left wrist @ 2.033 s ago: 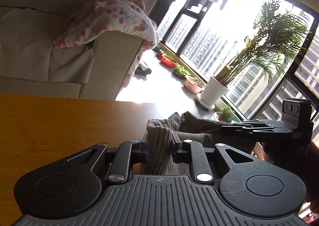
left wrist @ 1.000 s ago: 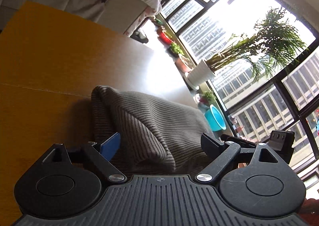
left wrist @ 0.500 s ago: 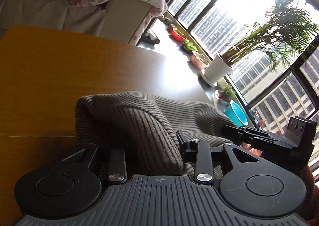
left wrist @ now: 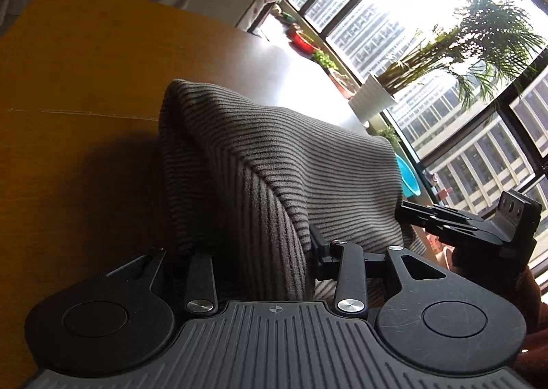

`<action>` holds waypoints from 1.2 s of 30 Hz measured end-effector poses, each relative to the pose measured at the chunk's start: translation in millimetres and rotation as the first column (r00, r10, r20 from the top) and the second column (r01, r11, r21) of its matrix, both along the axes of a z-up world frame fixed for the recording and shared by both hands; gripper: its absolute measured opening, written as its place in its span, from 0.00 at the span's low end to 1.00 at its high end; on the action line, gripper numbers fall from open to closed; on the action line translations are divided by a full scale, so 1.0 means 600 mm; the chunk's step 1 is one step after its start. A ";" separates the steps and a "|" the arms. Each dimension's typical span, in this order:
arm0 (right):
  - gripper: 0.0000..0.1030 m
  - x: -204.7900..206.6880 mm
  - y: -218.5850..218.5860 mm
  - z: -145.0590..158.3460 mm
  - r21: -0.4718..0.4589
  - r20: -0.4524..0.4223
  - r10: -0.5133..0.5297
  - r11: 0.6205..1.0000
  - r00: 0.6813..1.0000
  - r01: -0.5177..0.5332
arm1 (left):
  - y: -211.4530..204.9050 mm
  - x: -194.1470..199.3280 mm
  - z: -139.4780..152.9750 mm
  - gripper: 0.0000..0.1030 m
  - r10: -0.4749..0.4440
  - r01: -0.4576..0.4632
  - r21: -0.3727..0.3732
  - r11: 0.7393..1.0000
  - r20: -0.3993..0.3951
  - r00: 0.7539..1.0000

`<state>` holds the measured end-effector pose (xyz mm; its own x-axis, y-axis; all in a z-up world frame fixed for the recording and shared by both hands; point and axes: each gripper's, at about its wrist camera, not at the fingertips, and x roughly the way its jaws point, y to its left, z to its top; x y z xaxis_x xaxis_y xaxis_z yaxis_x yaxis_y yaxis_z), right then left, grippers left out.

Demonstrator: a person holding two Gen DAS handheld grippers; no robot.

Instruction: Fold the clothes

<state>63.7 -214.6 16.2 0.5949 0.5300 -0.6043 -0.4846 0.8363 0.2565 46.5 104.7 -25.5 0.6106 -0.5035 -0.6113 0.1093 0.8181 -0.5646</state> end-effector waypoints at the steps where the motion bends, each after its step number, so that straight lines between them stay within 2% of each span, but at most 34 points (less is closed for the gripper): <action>1: 0.46 0.006 -0.009 0.006 0.027 0.005 -0.020 0.999 1.000 0.020 | 0.001 -0.002 0.002 0.41 0.003 -0.003 -0.003 1.000 0.003 1.000; 2: 0.61 0.012 -0.014 0.009 0.034 0.021 -0.036 0.999 0.999 0.035 | 0.002 -0.002 0.002 0.43 0.003 -0.003 -0.005 1.000 0.005 1.000; 4: 0.63 0.026 -0.019 0.002 0.039 0.019 -0.056 0.998 0.998 0.055 | 0.001 0.000 0.000 0.44 0.003 -0.003 -0.014 1.000 0.002 1.000; 8: 0.65 0.048 -0.006 -0.046 0.096 -0.073 -0.061 0.993 0.995 0.068 | 0.002 -0.001 -0.006 0.44 -0.002 0.002 -0.030 1.000 0.002 1.000; 9: 0.61 0.042 -0.002 -0.046 0.098 -0.049 -0.063 0.993 0.997 0.068 | 0.003 -0.003 -0.006 0.44 -0.004 0.004 -0.034 0.999 0.004 1.000; 10: 0.51 0.040 0.010 -0.046 0.079 -0.038 -0.051 0.995 0.998 0.054 | 0.004 -0.004 -0.007 0.44 -0.005 0.006 -0.038 0.999 0.006 1.000; 11: 0.34 0.034 0.018 -0.039 0.063 -0.016 -0.043 0.997 0.999 0.044 | 0.005 -0.006 -0.007 0.44 -0.007 0.007 -0.041 0.999 0.008 1.000; 12: 0.26 0.028 0.022 -0.028 0.056 0.010 -0.027 0.998 1.000 0.027 | 0.006 -0.008 -0.007 0.44 -0.009 0.009 -0.045 0.999 0.010 1.000; 17: 0.21 -0.006 0.000 0.040 0.108 0.096 0.013 0.994 0.995 -0.023 | 0.008 -0.020 -0.002 0.42 -0.027 0.029 -0.065 0.997 0.031 0.999; 20: 0.22 -0.001 -0.008 0.034 0.051 0.098 -0.016 0.999 0.995 0.011 | -0.001 -0.029 0.000 0.41 -0.047 0.049 -0.050 0.998 0.035 0.998; 22: 0.22 0.017 -0.010 0.000 0.010 0.013 -0.045 0.999 0.999 0.045 | -0.010 -0.033 -0.004 0.42 -0.057 0.057 -0.018 0.998 0.028 0.998; 23: 0.24 0.025 -0.011 -0.016 -0.010 -0.023 -0.059 0.998 0.998 0.059 | -0.013 -0.034 -0.006 0.43 -0.056 0.056 0.005 0.998 0.022 0.998; 24: 0.30 0.023 -0.012 -0.022 -0.014 -0.020 -0.062 0.998 0.998 0.062 | -0.017 -0.034 -0.008 0.42 -0.054 0.054 0.028 0.998 0.016 0.998; 26: 0.30 0.019 -0.015 -0.032 -0.023 -0.014 -0.068 0.997 0.998 0.068 | -0.018 -0.038 -0.001 0.44 -0.049 0.048 0.066 0.997 0.015 0.999; 28: 0.32 0.012 -0.017 -0.026 -0.036 -0.005 -0.061 0.998 0.998 0.060 | -0.015 -0.044 0.014 0.54 -0.039 0.035 0.121 0.992 0.028 0.999; 30: 0.41 0.004 -0.020 -0.020 -0.051 0.004 -0.053 0.997 0.999 0.053 | -0.009 -0.052 0.036 0.55 -0.036 0.025 0.161 0.987 0.066 0.997; 31: 0.44 -0.003 -0.021 -0.016 -0.067 0.018 -0.051 0.996 0.999 0.053 | -0.005 -0.057 0.050 0.54 -0.032 0.016 0.166 0.986 0.095 0.995; 33: 0.62 -0.011 -0.024 -0.005 -0.075 0.055 -0.064 0.995 0.996 0.068 | 0.001 -0.063 0.081 0.57 -0.026 0.001 0.151 0.989 0.165 0.986; 35: 0.69 -0.014 -0.029 0.013 -0.031 0.083 -0.079 0.996 0.993 0.081 | 0.000 -0.060 0.106 0.69 -0.025 0.000 0.107 0.994 0.233 0.972; 36: 0.76 -0.015 -0.031 0.023 -0.006 0.096 -0.085 0.996 0.992 0.086 | -0.004 -0.053 0.111 0.72 -0.026 0.007 0.073 0.997 0.252 0.967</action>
